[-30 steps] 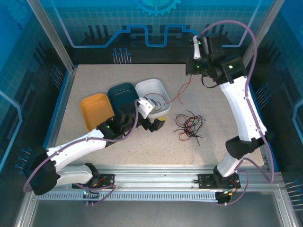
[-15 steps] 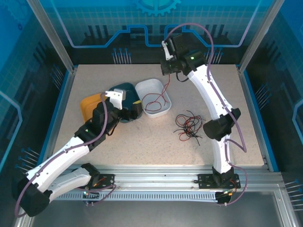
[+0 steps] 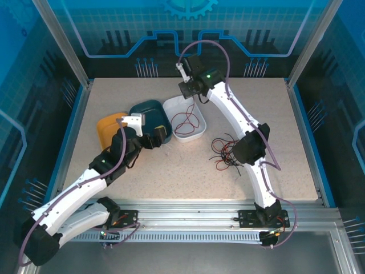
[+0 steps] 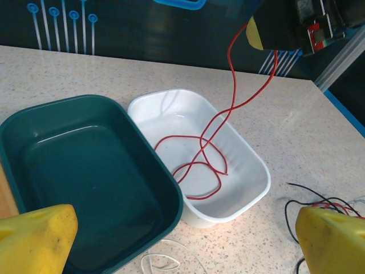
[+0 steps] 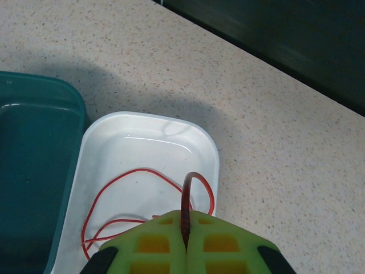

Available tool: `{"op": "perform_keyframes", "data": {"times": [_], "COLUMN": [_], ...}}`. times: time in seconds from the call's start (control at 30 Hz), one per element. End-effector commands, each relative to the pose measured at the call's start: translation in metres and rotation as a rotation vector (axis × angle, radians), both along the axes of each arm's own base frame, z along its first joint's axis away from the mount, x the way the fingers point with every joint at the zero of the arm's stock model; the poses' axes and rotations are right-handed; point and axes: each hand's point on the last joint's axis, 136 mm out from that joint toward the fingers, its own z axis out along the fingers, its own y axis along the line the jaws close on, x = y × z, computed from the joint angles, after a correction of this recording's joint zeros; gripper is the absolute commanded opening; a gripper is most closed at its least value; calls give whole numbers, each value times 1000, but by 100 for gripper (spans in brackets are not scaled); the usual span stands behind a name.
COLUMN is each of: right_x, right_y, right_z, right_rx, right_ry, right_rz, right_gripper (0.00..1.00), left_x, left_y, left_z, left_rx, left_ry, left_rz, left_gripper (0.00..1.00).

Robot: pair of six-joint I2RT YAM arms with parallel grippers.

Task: Untangle the cables

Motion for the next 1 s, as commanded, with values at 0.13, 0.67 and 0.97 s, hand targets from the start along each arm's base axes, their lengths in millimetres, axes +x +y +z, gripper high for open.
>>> {"op": "perform_keyframes", "data": {"times": [0.13,0.67,0.97], "right_x": [8,-5,-17], "right_y": [27,38,37], "right_z": [-52,-153,-181], "right_rx": [-55,-217,-296], "right_ry": [38,166,188], "right_rz": [88,148,175], "right_gripper": [0,0,7], "left_x": [-6,-7,-4], "left_y": [30,31,28], "left_z": [4,-1,-5], "left_rx": [-34,-23,-17], "left_ry": [-33,-21,-2], "left_rz": [139,142,132], "left_gripper": [99,99,99]}}
